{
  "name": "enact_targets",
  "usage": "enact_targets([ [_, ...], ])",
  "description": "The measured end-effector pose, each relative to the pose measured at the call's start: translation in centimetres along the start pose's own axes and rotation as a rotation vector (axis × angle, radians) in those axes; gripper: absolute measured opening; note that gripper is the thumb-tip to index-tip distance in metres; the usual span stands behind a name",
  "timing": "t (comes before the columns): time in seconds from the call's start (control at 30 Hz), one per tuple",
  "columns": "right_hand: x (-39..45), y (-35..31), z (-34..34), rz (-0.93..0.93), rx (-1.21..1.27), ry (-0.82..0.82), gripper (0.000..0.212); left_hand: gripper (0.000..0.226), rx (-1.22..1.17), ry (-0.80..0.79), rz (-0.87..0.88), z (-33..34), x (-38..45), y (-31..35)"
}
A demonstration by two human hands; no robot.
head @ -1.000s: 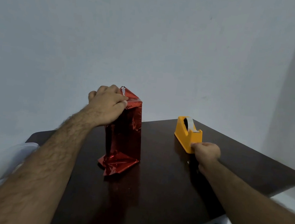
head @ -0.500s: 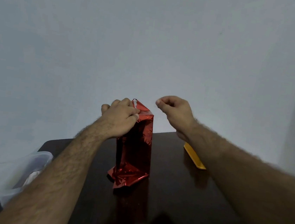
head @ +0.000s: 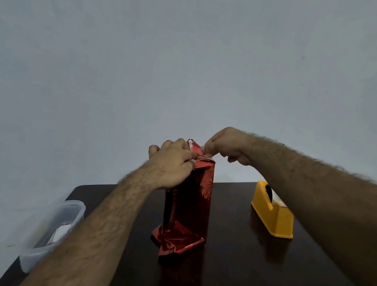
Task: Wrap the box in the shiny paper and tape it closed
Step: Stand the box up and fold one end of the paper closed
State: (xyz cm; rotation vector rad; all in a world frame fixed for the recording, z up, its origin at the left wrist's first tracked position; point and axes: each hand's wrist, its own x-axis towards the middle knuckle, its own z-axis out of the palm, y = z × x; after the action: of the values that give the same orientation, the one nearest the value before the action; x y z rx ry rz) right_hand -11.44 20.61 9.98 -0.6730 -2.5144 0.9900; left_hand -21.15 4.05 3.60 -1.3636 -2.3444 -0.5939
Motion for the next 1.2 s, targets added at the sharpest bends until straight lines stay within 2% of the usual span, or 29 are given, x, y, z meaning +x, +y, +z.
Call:
enact_targets([
  [0.17, 0.8, 0.2, 0.4, 0.007, -0.052, 0.040, 0.004, 0.043, -0.001, 0.001, 0.002, -0.1, 0.0, 0.0],
  [0.33, 0.8, -0.2, 1.2, -0.093, -0.193, 0.081, 0.011, 0.042, 0.017, 0.003, 0.003, -0.2, -0.1, 0.2],
  [0.5, 0.0, -1.9, 1.3, -0.198, -0.624, 0.116, 0.029, 0.042, 0.050, 0.012, 0.010, -0.1, -0.1, 0.2],
  [0.63, 0.1, -2.2, 0.9, -0.161, -0.684, 0.084, 0.042, 0.041, 0.060, 0.013, 0.008, -0.1, -0.1, 0.2],
  [0.73, 0.0, -1.7, 0.3, -0.089, -0.717, 0.075, 0.074, 0.041, 0.058, 0.009, 0.008, -0.2, -0.2, 0.3],
  [0.8, -0.2, -0.9, -0.3, -0.022, -0.656, 0.031, 0.085, 0.041, 0.048, 0.006, 0.014, -0.3, -0.2, 0.4],
  [0.9, -0.3, 0.8, -0.5, 0.163, -0.346, -0.046, 0.094, 0.041, 0.064, 0.013, 0.026, -0.1, -0.2, 0.6],
  [1.0, 0.2, 2.5, 0.5, 0.294, -0.093, -0.020, 0.090, 0.041, 0.060, 0.019, 0.022, 0.0, -0.2, 0.5],
  [1.1, 0.7, 3.2, 1.5, 0.237, 0.090, 0.078, 0.069, 0.041, 0.046, 0.013, 0.013, -0.2, -0.3, 0.4],
  [1.2, 0.7, 3.0, 2.1, 0.185, 0.227, 0.024, 0.070, 0.040, 0.022, 0.002, 0.009, -0.4, -0.3, 0.3],
])
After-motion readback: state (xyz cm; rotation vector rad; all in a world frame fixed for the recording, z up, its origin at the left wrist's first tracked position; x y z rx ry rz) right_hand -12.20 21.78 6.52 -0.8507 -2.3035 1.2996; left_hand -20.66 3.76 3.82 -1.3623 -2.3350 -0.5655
